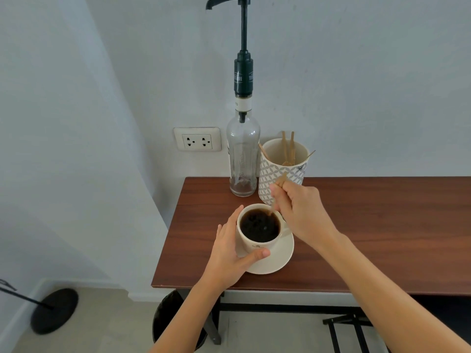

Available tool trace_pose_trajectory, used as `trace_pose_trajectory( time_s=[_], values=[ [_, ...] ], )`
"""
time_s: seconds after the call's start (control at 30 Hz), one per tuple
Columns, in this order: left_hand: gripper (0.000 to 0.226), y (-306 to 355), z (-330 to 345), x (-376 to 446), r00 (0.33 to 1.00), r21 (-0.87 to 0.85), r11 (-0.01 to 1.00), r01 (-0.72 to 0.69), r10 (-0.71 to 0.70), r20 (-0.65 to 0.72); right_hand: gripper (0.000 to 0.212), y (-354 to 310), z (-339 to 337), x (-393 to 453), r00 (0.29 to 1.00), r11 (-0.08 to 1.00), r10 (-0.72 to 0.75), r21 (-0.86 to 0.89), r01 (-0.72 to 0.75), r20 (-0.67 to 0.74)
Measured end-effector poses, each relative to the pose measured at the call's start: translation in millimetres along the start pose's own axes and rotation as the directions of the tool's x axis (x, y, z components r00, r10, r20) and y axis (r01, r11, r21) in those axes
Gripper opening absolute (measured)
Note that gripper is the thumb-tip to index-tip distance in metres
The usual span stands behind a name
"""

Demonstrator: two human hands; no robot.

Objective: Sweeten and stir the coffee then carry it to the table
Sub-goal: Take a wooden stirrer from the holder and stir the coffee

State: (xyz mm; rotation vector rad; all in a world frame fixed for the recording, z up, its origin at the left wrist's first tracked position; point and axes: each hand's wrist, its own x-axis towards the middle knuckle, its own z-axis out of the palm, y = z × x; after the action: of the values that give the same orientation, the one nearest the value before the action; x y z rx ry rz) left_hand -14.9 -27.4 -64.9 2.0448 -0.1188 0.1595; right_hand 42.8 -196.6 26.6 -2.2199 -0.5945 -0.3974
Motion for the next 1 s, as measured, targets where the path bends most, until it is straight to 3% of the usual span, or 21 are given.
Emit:
trace_pose_trajectory(
  time_s=[0.07,0.17,0.23,0.43,0.57,0.63,0.83,1.0],
  values=[
    [0.087,0,0,0,1.000,0.001,1.000,0.001,-0.001,-0.003,0.029,4,-7,-1,0.999,0.998,0.036,-0.045,-0.035,0.013],
    [0.089,0,0,-1,1.000,-0.004,1.000,-0.008,0.008,-0.001,0.028,-6,-1,-7,0.984,0.982,0.108,0.140,-0.129,0.144],
    [0.089,-1,-1,-1,1.000,-0.011,1.000,-0.009,0.009,0.002,0.023,-12,6,-8,0.986,0.973,0.076,0.205,-0.106,0.149],
    [0.088,1,0,-1,1.000,0.009,1.000,0.001,-0.001,-0.007,0.027,3,-6,-1,0.997,0.995,-0.064,-0.069,0.066,0.032],
    [0.086,2,-1,-1,1.000,0.014,1.000,-0.011,0.011,-0.001,0.027,-5,2,-8,0.991,0.984,0.045,0.164,-0.066,0.127],
    [0.087,0,-1,-2,1.000,0.006,1.000,-0.013,0.013,-0.004,0.022,-7,10,-7,0.992,0.976,0.019,0.214,-0.046,0.127],
    [0.088,1,-1,-1,1.000,0.025,1.000,-0.003,0.003,-0.010,0.031,5,-7,3,0.999,0.996,-0.035,-0.082,0.038,0.042],
    [0.089,-2,-1,-2,1.000,0.017,1.000,-0.012,0.012,0.000,0.024,-10,7,-5,0.985,0.976,0.041,0.204,-0.076,0.169]
  ],
)
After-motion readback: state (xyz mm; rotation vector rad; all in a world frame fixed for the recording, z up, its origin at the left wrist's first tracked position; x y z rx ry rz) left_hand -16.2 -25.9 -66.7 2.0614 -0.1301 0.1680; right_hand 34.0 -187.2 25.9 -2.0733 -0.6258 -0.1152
